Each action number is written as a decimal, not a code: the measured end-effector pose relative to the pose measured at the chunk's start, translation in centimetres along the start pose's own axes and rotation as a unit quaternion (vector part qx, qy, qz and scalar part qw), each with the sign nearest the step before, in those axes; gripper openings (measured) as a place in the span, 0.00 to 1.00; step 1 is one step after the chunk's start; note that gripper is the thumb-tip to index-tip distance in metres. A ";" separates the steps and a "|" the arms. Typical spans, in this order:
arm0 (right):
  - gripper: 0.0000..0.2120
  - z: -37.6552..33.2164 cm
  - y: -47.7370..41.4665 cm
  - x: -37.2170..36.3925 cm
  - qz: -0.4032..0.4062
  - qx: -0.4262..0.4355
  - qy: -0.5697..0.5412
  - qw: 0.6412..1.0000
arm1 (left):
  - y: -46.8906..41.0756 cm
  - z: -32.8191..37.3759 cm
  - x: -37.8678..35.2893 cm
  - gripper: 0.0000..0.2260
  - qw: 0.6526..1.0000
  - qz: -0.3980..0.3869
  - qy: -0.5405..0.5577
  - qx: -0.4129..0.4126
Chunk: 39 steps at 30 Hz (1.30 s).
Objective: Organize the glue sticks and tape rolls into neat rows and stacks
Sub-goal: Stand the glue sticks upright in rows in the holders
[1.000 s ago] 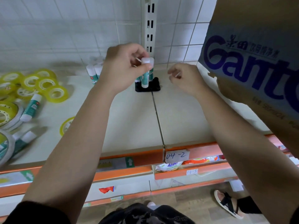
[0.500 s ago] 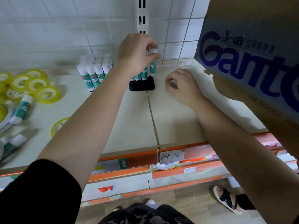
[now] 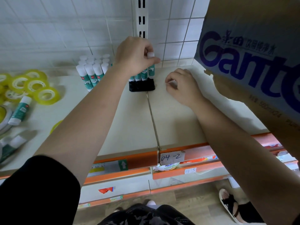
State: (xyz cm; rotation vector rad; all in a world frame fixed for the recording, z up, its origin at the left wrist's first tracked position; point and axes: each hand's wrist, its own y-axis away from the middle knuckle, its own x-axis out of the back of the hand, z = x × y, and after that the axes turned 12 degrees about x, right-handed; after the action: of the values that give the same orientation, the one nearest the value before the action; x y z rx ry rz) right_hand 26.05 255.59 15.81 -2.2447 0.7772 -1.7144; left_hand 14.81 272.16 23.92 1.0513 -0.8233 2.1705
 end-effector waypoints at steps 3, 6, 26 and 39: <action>0.06 0.1 -0.1 0.0 0.000 0.000 0.000 1.000 | 0.4 -0.1 0.3 0.09 1.000 0.001 0.018 0.004; 0.06 0.1 0.0 0.0 0.001 0.004 0.001 1.000 | 0.5 -0.2 0.5 0.07 0.999 -0.001 0.037 0.009; 0.07 0.3 -0.1 -0.1 -0.008 0.001 0.005 1.000 | -0.4 -0.7 0.0 0.14 1.000 0.000 0.028 -0.003; 0.07 0.0 0.0 0.1 -0.006 0.003 0.013 1.000 | 0.0 -1.0 -0.9 0.13 1.000 -0.006 0.028 0.000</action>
State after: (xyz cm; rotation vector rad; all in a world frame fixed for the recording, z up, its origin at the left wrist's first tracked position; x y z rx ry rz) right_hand 26.05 255.55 15.87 -2.2317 0.7646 -1.7524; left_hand 14.84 272.70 22.66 0.9877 -0.7890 2.1806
